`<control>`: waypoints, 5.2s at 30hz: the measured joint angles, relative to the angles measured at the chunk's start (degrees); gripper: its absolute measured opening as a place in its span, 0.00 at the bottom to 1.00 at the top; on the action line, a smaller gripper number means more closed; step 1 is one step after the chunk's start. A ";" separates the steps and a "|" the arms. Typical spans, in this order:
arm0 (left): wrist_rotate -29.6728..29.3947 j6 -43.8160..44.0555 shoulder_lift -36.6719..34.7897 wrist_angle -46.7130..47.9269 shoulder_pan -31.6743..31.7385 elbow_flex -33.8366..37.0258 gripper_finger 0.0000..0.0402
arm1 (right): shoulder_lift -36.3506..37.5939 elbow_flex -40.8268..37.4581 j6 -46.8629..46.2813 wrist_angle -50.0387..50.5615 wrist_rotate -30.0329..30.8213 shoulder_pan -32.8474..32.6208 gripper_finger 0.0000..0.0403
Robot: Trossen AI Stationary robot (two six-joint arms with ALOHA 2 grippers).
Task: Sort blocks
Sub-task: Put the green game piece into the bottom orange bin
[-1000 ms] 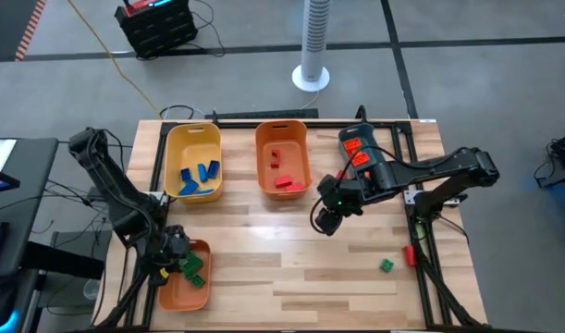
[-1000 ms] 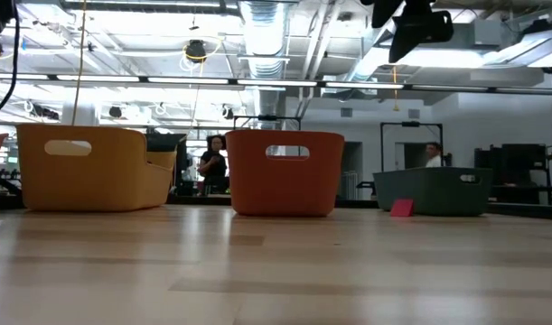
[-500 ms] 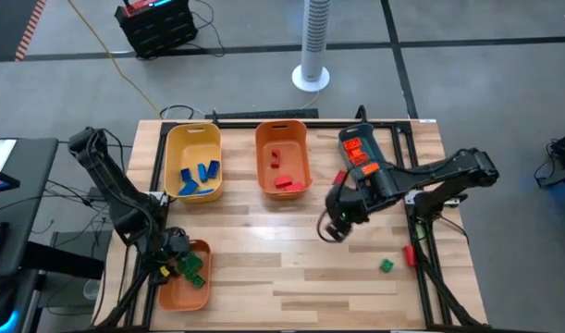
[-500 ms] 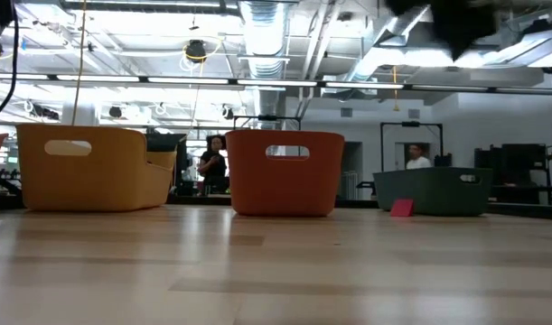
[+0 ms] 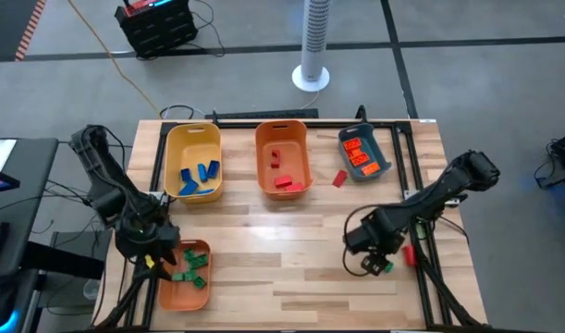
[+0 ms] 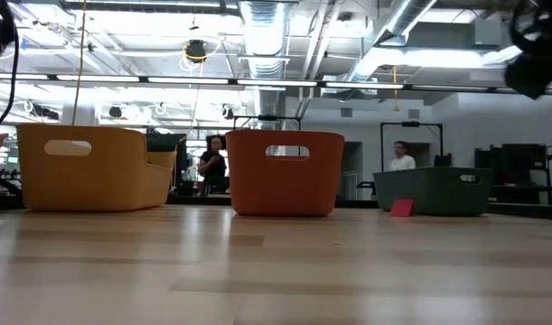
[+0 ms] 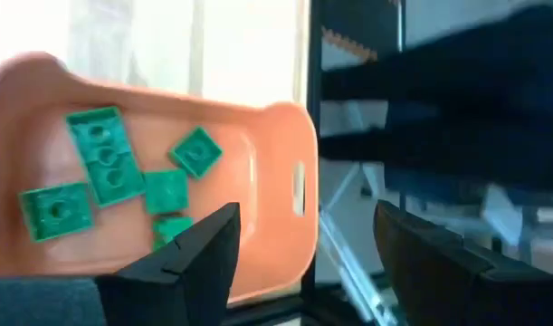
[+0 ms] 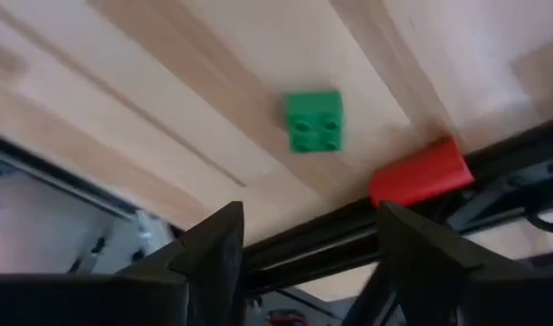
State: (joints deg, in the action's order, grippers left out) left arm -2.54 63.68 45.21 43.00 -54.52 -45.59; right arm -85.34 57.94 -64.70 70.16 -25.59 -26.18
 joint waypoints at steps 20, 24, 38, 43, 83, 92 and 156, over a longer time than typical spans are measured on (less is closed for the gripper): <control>-8.88 -3.94 -2.05 9.21 2.98 -7.45 0.61 | -0.24 -10.30 -11.06 -14.72 4.37 -9.92 0.65; -8.89 -4.89 -2.05 9.20 4.01 -7.45 0.61 | -0.24 -11.46 -13.72 -16.22 6.16 -10.67 0.65; -7.90 -5.40 -2.05 9.16 4.76 -7.45 0.61 | -0.26 -15.30 -15.23 -21.65 8.96 -11.06 0.65; -7.46 -5.29 -2.05 9.16 4.76 -7.45 0.61 | -0.26 -17.40 -14.97 -25.27 9.05 -11.06 0.63; -38.82 -65.40 11.95 -33.10 21.96 -7.45 0.61 | -3.54 -2.37 -1.39 -99.19 30.72 15.11 0.32; -29.91 -63.67 16.64 -36.80 27.36 -8.57 0.61 | -11.19 8.17 -1.21 -100.39 28.57 15.49 0.32; 2.01 -13.66 8.34 6.34 11.73 -0.11 0.34 | -1.14 10.79 -1.45 -23.82 25.40 15.80 0.55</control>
State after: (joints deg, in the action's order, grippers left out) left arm -0.54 50.02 53.55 49.35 -42.79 -45.70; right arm -86.48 68.73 -66.15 46.34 -0.19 -10.38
